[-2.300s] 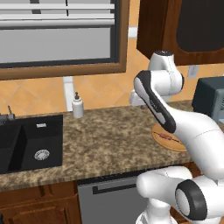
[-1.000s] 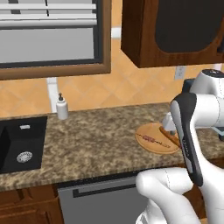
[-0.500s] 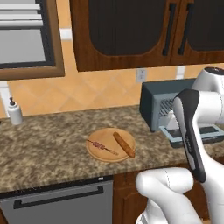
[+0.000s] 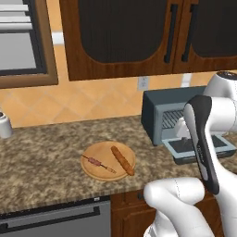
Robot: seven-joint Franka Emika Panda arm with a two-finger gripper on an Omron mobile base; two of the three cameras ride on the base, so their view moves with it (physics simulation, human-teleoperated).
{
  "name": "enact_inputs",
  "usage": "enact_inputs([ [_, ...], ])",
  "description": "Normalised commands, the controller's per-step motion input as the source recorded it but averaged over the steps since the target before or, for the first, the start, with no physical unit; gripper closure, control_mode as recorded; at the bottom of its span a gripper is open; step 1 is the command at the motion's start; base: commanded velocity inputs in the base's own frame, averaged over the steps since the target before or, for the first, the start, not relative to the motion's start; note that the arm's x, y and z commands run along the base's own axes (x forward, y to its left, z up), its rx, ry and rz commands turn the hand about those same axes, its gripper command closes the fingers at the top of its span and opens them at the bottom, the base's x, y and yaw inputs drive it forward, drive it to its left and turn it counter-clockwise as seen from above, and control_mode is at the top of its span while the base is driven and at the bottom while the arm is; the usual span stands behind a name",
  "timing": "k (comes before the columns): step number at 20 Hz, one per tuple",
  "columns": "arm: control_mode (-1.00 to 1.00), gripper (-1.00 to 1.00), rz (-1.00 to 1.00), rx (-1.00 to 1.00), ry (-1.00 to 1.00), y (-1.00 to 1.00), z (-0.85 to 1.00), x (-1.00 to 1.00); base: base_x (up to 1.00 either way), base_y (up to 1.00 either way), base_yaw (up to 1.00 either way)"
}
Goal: Pick up the kebab skewer and baguette bread, and place them inside the toaster oven. Close the toaster oven door and start by setting the timer.
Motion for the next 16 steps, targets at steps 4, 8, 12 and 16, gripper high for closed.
enact_inputs([
  [4, 1.00, -1.00, 0.00, 0.00, 0.00, 0.00, 0.00, 0.00, 0.32, -0.29, 0.00],
  [8, 1.00, -1.00, 0.00, 0.00, 0.00, 0.00, 0.00, 0.00, 0.36, -0.29, 0.00],
  [12, 1.00, -1.00, 0.00, 0.00, 0.00, 0.00, 0.00, 0.00, 0.19, -0.18, -0.14],
  [16, 1.00, -1.00, 0.00, 0.00, 0.00, 0.00, 0.00, 0.00, 0.04, -0.07, -0.08],
])
